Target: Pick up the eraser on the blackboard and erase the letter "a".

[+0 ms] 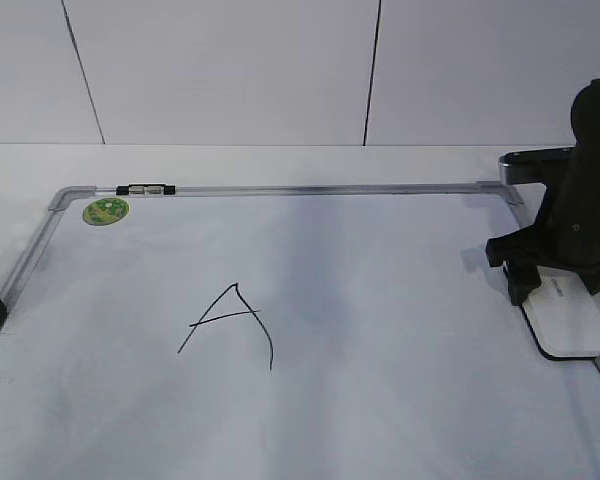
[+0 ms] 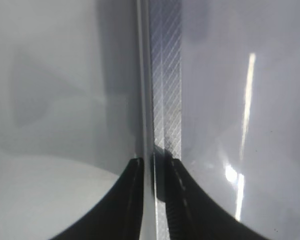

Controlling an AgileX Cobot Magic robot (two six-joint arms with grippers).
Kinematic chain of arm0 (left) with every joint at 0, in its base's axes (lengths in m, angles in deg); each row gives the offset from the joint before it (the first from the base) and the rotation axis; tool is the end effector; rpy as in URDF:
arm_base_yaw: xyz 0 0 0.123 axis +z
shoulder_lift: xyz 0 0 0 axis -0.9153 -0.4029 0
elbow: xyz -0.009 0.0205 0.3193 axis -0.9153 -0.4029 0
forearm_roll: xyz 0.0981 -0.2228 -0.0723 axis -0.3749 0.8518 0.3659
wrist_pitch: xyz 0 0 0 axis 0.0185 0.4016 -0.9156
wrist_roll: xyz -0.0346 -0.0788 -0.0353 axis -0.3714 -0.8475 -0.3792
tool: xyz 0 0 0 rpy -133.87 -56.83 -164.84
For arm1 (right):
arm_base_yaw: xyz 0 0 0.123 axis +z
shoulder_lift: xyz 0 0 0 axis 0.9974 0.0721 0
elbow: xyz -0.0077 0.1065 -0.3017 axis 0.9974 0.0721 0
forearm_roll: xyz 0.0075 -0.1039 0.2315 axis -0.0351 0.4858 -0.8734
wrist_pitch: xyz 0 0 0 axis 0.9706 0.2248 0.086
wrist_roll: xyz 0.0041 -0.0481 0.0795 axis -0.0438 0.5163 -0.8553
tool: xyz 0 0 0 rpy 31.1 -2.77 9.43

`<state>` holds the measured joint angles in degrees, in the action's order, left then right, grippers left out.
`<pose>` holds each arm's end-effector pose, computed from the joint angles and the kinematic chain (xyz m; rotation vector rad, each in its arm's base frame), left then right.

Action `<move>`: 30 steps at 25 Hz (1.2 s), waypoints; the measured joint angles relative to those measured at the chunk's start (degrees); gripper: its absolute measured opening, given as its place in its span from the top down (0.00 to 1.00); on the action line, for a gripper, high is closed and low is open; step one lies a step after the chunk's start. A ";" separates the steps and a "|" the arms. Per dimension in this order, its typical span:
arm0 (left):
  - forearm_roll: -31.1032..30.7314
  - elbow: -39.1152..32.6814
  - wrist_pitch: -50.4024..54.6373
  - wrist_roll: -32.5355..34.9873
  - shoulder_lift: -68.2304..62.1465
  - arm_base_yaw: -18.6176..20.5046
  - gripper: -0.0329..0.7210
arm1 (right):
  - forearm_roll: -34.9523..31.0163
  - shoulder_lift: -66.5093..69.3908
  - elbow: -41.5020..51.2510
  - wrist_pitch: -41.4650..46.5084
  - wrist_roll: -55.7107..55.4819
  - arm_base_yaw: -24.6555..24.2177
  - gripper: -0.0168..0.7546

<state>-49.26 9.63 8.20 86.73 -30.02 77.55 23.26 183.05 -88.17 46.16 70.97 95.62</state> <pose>0.3443 0.0310 0.1728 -0.0229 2.9979 -0.6122 0.3554 0.0451 0.2044 -0.0777 2.9632 -0.2198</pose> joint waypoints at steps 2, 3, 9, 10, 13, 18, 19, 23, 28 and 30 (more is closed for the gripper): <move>0.00 0.00 0.00 0.00 0.00 0.00 0.81 | -0.59 0.00 0.00 0.00 0.00 0.00 0.22; 0.00 0.00 0.00 0.00 0.00 0.00 0.81 | -1.00 0.00 0.00 0.00 0.29 0.00 0.22; 0.00 0.00 0.00 0.00 0.00 0.00 0.81 | -1.07 0.00 0.00 0.05 0.89 -0.04 0.22; 0.00 0.00 0.00 0.00 0.00 0.00 0.81 | -0.99 0.00 0.00 0.05 0.89 -0.04 0.22; 0.00 0.00 0.00 0.00 0.00 0.00 0.81 | -0.94 0.00 0.00 0.14 0.89 -0.04 0.22; 0.00 0.00 0.00 0.00 0.00 0.00 0.81 | -0.94 0.00 -1.17 1.56 0.89 -0.04 0.22; 0.00 0.00 0.00 0.00 0.00 0.00 0.81 | -0.94 0.00 -1.46 1.98 0.89 -0.04 0.22; 0.00 0.00 0.00 0.00 0.00 0.00 0.81 | -1.04 0.00 -2.46 3.33 0.89 -0.04 0.22; 0.00 0.00 0.00 0.00 0.00 0.00 0.81 | -1.04 -1.67 -2.79 4.49 0.89 -0.04 0.22; 0.00 0.00 0.00 0.00 0.00 0.00 0.81 | -1.04 -2.32 -3.32 5.73 0.89 -0.04 0.22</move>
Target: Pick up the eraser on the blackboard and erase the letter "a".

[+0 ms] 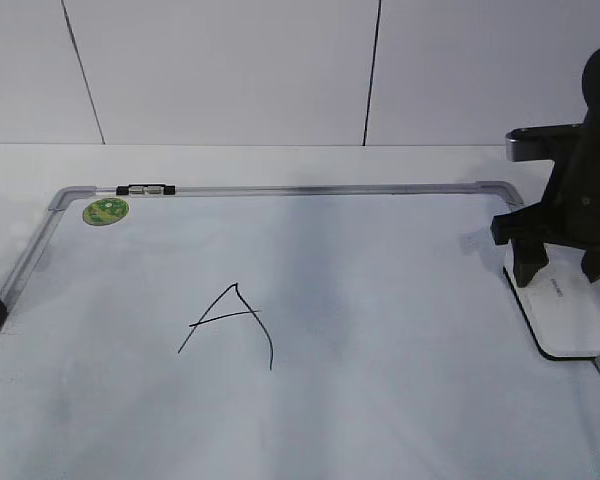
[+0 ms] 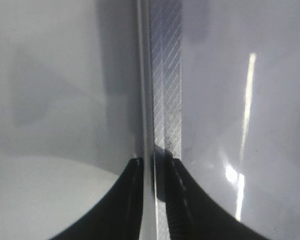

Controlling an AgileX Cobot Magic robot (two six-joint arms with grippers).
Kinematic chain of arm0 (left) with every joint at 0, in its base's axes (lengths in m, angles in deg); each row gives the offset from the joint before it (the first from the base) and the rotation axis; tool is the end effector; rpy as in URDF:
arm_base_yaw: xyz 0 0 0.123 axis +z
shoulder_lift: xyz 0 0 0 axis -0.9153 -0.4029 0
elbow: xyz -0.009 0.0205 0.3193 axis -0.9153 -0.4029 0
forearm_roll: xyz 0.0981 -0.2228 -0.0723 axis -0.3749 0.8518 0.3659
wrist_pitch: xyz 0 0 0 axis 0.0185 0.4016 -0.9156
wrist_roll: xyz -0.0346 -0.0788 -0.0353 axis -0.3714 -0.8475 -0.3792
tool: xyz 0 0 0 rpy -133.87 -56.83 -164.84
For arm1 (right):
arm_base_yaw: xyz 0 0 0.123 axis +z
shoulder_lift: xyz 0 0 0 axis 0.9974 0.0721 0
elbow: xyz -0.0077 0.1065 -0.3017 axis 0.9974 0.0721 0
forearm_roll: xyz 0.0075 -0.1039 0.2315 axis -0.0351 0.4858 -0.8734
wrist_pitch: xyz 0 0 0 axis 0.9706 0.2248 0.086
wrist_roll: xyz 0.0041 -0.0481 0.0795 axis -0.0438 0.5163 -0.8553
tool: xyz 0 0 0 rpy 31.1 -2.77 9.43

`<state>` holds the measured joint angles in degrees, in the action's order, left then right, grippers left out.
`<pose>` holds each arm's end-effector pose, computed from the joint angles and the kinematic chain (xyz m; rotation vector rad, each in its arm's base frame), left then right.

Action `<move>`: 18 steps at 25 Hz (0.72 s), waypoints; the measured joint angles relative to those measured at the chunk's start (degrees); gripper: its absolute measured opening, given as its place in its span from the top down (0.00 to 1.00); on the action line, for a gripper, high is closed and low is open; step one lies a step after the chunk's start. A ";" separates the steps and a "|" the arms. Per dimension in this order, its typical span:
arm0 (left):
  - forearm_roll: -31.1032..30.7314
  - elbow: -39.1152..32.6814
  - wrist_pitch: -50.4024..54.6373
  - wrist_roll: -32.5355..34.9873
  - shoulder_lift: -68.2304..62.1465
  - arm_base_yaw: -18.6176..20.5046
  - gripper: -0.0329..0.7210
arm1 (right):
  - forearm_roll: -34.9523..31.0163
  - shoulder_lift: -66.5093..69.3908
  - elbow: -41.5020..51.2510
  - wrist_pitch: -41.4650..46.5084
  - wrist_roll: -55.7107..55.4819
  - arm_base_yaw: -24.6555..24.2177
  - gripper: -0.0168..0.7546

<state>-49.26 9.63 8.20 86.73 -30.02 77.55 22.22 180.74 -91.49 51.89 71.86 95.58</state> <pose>0.3443 0.0310 0.1728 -0.0229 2.9979 -0.6122 0.3541 0.0447 0.2314 -0.0577 2.9670 -0.2191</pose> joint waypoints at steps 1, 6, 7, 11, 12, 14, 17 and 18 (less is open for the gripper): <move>0.00 0.00 0.00 0.00 0.00 0.00 0.81 | 0.00 -0.44 -0.27 0.58 0.00 0.00 0.22; 0.00 0.00 0.00 0.00 0.00 0.00 0.81 | 0.11 -5.50 -1.74 4.67 0.00 0.00 0.22; 0.00 0.00 0.00 0.00 0.00 0.00 0.81 | 0.11 -6.77 -1.74 5.57 0.00 0.00 0.22; -0.38 0.04 -0.17 0.00 0.00 0.00 0.71 | -0.67 -12.57 -1.86 7.95 0.00 0.00 0.22; -0.67 0.19 -0.17 0.00 0.00 0.00 0.65 | -0.82 -13.79 -1.86 8.38 0.00 0.00 0.22; -0.78 0.87 -0.27 0.00 0.00 0.00 0.53 | -1.22 -15.48 -1.86 9.21 0.00 0.00 0.22; -0.81 2.58 0.92 0.00 0.00 0.00 0.39 | -1.45 -16.68 -1.86 10.54 0.00 0.14 0.23; -0.81 3.38 1.88 0.00 0.00 0.00 0.37 | -1.56 -16.81 -1.86 11.15 0.00 0.24 0.23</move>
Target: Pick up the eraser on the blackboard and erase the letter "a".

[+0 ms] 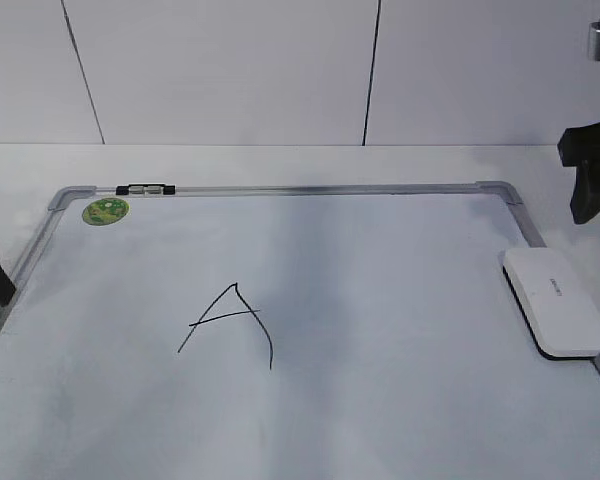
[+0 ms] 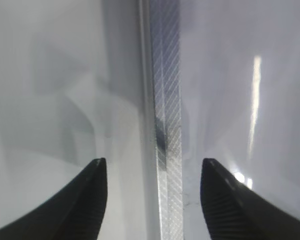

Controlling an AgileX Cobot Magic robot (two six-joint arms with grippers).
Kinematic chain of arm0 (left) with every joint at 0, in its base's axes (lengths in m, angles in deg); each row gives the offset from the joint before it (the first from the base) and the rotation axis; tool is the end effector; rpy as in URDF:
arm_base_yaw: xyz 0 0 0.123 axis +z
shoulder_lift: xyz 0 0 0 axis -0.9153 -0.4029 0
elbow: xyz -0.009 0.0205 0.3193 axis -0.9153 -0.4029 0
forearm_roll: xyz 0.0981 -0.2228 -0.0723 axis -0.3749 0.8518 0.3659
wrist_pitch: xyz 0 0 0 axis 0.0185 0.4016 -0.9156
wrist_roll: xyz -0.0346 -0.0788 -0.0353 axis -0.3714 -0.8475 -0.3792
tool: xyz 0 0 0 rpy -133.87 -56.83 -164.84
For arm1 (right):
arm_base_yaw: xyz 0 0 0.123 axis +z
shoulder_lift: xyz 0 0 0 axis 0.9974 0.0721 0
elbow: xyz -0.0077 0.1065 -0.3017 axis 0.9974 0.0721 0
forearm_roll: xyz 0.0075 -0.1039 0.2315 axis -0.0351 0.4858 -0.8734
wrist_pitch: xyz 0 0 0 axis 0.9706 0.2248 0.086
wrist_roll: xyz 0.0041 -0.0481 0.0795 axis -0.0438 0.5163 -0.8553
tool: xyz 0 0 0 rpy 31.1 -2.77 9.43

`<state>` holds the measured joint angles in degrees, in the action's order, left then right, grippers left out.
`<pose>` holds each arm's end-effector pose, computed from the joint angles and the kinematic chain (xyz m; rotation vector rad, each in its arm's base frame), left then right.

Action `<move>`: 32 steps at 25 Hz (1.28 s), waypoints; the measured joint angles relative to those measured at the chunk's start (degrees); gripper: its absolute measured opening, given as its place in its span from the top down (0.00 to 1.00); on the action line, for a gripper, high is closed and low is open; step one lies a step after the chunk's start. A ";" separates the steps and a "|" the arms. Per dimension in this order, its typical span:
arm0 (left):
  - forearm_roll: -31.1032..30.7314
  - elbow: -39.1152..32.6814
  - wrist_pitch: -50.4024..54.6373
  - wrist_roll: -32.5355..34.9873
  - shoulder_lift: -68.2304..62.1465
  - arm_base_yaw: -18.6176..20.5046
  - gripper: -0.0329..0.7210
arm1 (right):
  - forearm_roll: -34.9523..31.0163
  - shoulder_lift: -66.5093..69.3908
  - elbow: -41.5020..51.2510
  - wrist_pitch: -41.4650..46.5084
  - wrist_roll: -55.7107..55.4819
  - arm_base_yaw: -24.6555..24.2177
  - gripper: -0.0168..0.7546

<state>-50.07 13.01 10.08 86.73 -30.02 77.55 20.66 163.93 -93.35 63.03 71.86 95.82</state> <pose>0.3546 0.0331 0.1851 0.0190 2.9748 -0.5999 0.2947 0.0361 0.3328 0.0206 2.8425 -0.1676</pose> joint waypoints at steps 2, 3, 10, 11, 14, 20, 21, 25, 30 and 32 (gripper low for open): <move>0.00 1.83 2.73 -0.29 0.00 0.00 0.35 | -0.13 0.00 0.00 1.33 0.00 0.69 0.23; 0.00 2.91 4.42 -0.62 0.00 0.00 0.35 | -0.35 0.00 0.00 2.15 0.11 1.20 0.23; -1.20 5.94 11.67 -5.23 7.19 0.00 0.34 | -0.60 -3.42 0.00 4.85 0.36 4.82 0.23; -1.67 5.94 12.20 -6.14 9.08 0.00 0.34 | -0.60 -4.50 0.00 4.91 0.36 5.29 0.23; -3.78 5.94 12.95 -8.54 16.19 -0.41 0.34 | -0.60 -7.84 0.00 5.16 0.36 5.80 0.23; -9.85 5.94 15.78 -13.75 29.57 -4.19 0.35 | -0.60 -15.71 1.09 5.50 0.36 5.84 0.23; -10.39 5.79 16.02 -14.68 31.90 -4.99 0.35 | -0.60 -17.21 1.54 5.61 0.36 5.84 0.23; -10.91 2.41 16.75 -18.31 41.18 -6.99 0.35 | -0.60 -23.64 5.43 6.04 0.36 5.93 0.23; -11.13 -6.16 17.13 -20.22 54.37 -7.29 0.35 | -0.49 -32.50 12.48 6.37 0.36 5.93 0.23; -11.35 -9.21 17.25 -20.35 60.62 -7.29 0.35 | -0.39 -36.58 15.00 6.35 0.36 5.93 0.23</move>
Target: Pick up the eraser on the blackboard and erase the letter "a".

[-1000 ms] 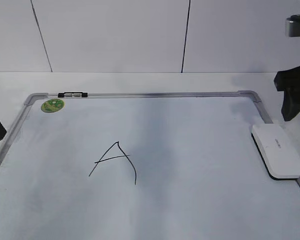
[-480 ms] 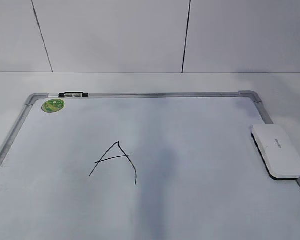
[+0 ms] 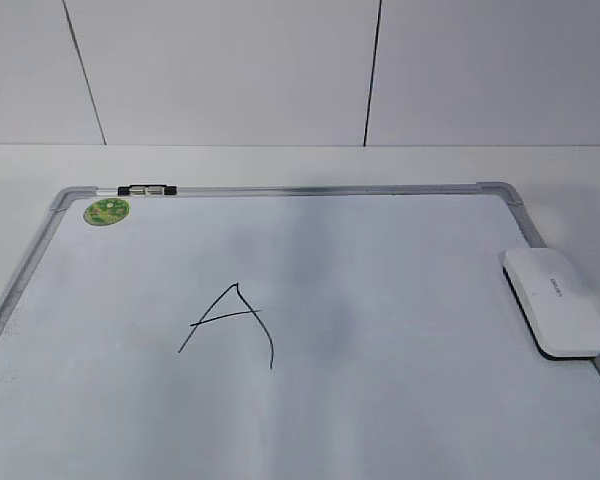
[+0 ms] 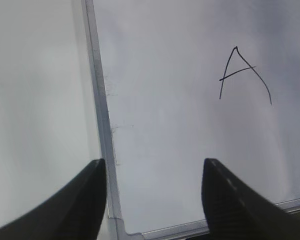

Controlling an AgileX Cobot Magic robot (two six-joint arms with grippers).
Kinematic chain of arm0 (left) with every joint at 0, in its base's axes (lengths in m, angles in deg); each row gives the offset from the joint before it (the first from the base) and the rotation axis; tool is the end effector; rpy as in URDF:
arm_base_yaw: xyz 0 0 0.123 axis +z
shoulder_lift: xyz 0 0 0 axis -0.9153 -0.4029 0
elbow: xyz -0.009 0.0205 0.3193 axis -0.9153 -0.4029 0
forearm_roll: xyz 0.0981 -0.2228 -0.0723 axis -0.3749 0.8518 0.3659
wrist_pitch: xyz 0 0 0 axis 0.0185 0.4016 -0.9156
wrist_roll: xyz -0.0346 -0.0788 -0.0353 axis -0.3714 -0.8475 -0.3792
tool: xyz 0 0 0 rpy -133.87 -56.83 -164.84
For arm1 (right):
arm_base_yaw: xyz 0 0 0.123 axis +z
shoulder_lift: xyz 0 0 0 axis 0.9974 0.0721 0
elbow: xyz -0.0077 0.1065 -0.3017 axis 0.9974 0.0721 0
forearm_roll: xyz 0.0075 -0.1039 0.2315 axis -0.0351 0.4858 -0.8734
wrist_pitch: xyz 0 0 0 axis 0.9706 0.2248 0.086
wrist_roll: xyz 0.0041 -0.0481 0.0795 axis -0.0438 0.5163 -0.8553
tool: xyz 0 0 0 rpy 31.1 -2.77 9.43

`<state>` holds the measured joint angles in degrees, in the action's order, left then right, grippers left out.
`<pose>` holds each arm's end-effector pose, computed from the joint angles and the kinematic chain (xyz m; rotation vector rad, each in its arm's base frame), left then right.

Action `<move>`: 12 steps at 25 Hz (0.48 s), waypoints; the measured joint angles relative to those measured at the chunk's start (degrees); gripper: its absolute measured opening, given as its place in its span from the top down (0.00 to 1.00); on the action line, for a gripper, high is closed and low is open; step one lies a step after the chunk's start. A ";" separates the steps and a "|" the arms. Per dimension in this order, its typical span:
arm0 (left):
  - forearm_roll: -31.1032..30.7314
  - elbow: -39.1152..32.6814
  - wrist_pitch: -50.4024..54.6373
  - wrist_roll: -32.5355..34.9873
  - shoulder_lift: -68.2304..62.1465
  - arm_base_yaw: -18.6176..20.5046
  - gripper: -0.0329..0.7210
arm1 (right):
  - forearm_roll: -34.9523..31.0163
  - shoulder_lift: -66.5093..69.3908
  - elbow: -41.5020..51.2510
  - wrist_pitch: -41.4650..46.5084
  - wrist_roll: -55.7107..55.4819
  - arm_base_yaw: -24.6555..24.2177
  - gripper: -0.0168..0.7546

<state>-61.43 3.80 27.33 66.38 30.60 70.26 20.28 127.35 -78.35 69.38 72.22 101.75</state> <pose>0.1095 -0.0199 0.3895 0.1083 2.5342 -0.3331 0.1145 0.0165 0.3852 -0.0658 2.5835 -0.0503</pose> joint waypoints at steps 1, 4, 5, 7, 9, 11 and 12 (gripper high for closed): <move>-0.37 -1.47 0.04 -0.09 2.59 -0.10 0.35 | 0.00 -2.17 1.23 0.04 0.00 0.00 0.23; -0.74 -5.09 0.49 -0.51 11.24 -0.57 0.36 | 0.00 -8.48 3.92 0.28 0.00 0.00 0.23; -0.87 -6.25 0.76 -0.66 13.18 -0.57 0.35 | 0.00 -10.31 4.36 0.30 0.00 0.00 0.23; -0.90 -8.15 1.03 -0.97 17.03 -0.57 0.35 | 0.34 -13.94 5.02 0.54 0.62 0.00 0.23; -1.00 -9.97 1.13 -1.17 19.63 -0.57 0.35 | 1.27 -16.36 5.02 0.65 1.30 0.00 0.23; -1.00 -11.19 1.26 -1.56 21.58 -0.57 0.35 | 2.21 -18.03 5.02 0.79 1.53 0.00 0.23; -1.00 -11.70 1.26 -1.66 22.16 -0.57 0.35 | 2.20 -18.36 5.14 0.79 1.53 0.00 0.23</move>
<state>-62.42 -7.90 28.59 64.72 52.75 69.69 22.47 108.99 -73.21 70.17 73.76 101.75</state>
